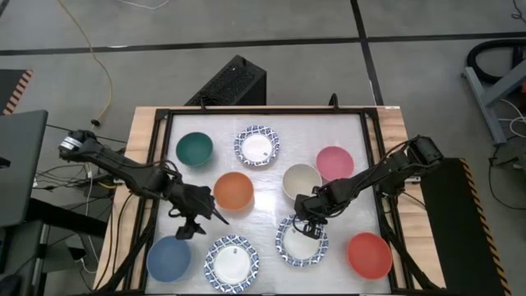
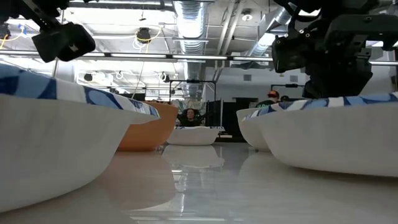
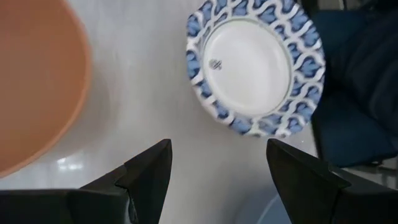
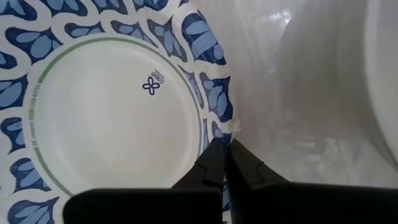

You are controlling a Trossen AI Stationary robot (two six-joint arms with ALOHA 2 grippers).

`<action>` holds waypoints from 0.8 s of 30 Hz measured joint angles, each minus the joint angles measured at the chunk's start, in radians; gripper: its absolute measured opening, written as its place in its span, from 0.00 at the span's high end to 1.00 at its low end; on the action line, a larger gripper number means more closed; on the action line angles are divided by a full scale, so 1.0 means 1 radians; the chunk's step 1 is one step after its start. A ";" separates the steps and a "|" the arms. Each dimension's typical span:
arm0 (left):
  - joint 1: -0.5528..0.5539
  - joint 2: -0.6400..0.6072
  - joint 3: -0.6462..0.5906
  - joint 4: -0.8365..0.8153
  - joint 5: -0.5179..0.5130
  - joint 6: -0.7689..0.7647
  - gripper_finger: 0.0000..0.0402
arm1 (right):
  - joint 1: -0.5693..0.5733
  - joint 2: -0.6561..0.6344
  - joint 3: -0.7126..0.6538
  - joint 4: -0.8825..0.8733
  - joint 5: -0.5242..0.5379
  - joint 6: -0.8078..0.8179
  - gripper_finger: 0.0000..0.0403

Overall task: Nest bowls inside each other
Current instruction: Stack the left white paper bowl into the right white paper bowl

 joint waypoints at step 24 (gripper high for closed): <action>-0.096 0.252 0.000 0.166 -0.120 -0.287 0.37 | 0.000 0.000 0.000 0.003 0.002 0.000 0.96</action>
